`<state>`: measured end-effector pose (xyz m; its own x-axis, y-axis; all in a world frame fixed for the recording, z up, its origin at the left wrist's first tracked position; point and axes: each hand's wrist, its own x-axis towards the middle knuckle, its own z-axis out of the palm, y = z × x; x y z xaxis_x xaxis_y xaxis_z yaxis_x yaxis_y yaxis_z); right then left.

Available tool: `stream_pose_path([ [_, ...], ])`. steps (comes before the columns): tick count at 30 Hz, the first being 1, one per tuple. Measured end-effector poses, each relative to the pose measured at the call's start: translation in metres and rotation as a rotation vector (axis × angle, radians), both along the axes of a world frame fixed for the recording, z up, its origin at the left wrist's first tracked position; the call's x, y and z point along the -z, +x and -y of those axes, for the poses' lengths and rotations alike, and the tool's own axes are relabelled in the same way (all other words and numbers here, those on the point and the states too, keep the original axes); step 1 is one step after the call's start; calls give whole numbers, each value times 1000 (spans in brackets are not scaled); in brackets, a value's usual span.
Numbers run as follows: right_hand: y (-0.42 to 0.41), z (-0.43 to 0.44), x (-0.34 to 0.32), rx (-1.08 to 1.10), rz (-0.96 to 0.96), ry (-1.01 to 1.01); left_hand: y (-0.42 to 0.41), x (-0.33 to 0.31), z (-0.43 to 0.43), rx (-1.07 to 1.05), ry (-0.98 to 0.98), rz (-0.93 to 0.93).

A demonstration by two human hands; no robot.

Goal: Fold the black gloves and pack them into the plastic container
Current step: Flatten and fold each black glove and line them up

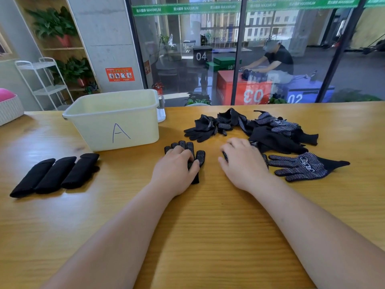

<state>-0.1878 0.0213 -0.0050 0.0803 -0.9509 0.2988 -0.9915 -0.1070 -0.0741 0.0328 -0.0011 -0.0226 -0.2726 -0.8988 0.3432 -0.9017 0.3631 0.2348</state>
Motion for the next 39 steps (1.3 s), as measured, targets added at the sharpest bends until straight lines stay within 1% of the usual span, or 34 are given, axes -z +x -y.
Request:
stream_pose_path([
  [2, 9, 18, 3, -108, 46, 99, 1, 4, 5, -14, -22, -26],
  [3, 13, 27, 6, -132, 36, 135, 2, 6, 7, -19, -28, -42],
  [5, 17, 45, 11, -131, -1, 175, 3, 9, 10, -24, -34, -66],
  [11, 21, 82, 11, -85, -10, 315, 5, 15, 15, -32, -71, -101],
  [13, 20, 83, 14, -80, -33, 237, 7, 14, 17, -49, -59, -129],
  [16, 21, 76, 16, -49, -81, 3, 8, 11, 17, -72, -45, -161],
  [18, 20, 72, 14, -33, -82, -56, 9, 9, 16, -78, -35, -182],
  [20, 18, 69, 14, -30, -107, -50, 10, 7, 13, -76, -23, -196],
  [24, 14, 68, 21, -88, -103, 50, 11, 5, 11, -70, -14, -212],
  [28, 17, 65, 14, -79, -142, -40, 15, 2, 7, -72, 21, -230],
  [30, 20, 63, 14, -93, -146, -39, 19, 0, 6, -70, 32, -249],
  [35, 19, 58, 10, -102, -57, -38, 25, -2, 2, -51, 59, -262],
  [39, 19, 55, 5, -110, -56, -111, 31, -2, 6, -33, 76, -293],
])
